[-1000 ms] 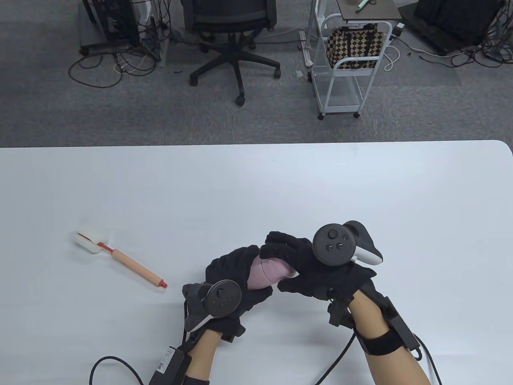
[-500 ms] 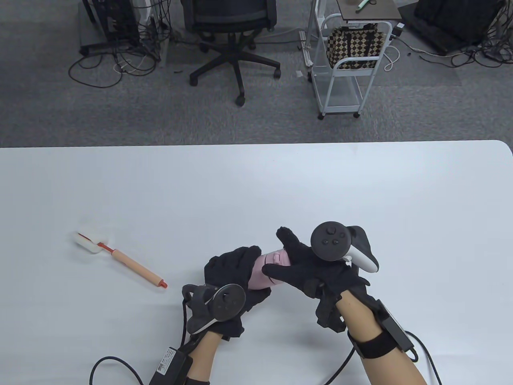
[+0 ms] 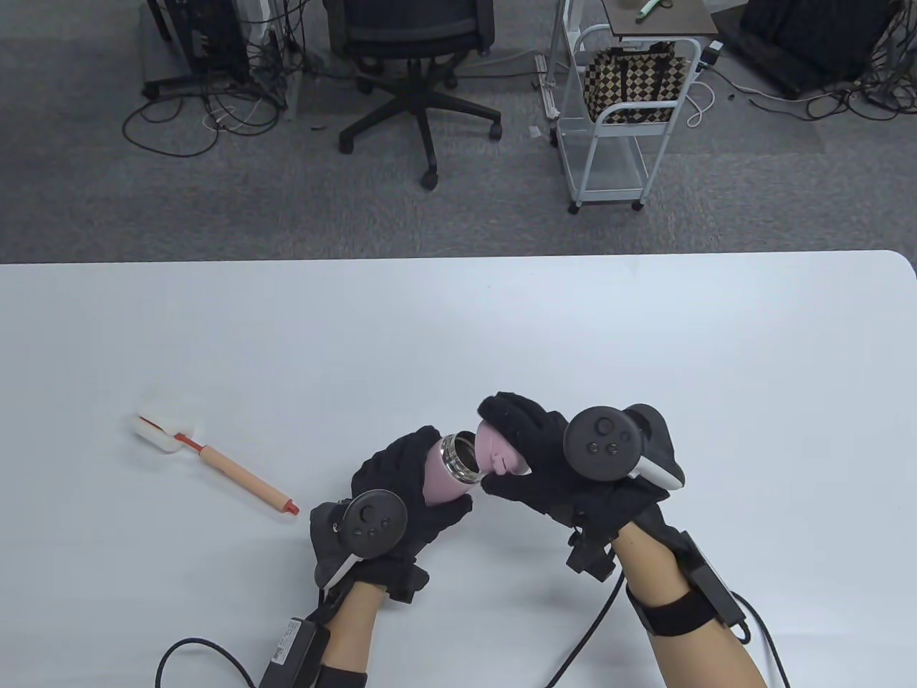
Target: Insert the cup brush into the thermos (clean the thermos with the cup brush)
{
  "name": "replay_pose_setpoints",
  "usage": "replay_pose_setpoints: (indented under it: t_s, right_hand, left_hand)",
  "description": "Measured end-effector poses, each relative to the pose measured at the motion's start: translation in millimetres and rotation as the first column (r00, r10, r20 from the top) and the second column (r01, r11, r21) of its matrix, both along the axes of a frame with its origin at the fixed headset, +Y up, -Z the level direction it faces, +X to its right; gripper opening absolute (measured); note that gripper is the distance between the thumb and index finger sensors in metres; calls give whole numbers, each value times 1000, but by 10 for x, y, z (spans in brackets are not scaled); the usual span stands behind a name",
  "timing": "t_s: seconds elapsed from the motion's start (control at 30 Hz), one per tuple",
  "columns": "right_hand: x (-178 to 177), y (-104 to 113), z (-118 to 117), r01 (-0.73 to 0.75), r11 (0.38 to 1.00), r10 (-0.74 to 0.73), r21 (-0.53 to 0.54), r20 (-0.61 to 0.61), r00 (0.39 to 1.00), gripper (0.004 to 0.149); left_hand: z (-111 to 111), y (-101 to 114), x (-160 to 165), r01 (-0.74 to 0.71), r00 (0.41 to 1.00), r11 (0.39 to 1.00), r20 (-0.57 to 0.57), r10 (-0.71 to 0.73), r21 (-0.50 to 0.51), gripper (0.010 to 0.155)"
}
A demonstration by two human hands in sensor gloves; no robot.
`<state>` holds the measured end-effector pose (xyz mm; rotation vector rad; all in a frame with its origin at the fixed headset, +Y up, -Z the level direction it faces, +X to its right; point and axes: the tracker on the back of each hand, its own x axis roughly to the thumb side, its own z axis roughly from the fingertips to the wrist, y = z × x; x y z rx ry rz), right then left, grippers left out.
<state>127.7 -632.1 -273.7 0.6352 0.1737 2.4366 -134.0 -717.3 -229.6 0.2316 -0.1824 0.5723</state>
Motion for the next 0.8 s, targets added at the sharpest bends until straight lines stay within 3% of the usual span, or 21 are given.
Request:
replay_pose_setpoints:
  t_s: [0.13, 0.27, 0.37, 0.47, 0.73, 0.8]
  right_hand:
    - [297, -103, -159, 3, 999, 5, -36, 222, 975, 87]
    - [570, -446, -396, -195, 953, 270, -231, 358, 894, 84]
    - [707, -740, -513, -284, 876, 435, -390, 383, 815, 83]
    - [771, -937, -556, -366, 799, 561, -477, 373, 739, 84]
    - [832, -1188, -547, -394, 746, 626, -537, 364, 689, 88]
    - [837, -1199, -524, -403, 767, 615, -500, 392, 684, 87]
  left_hand:
    - [-16, -3, -82, -100, 995, 995, -32, 99, -17, 106]
    - [-6, 4, -124, -158, 985, 987, -58, 160, 32, 106]
    - [-1, 5, -133, -200, 977, 979, -61, 203, 43, 105]
    - [6, -5, -137, -244, 967, 969, -62, 246, 38, 105]
    - [16, -5, -172, -342, 936, 938, -70, 346, 56, 104]
    - [11, -14, -178, -381, 921, 924, -72, 383, 40, 103]
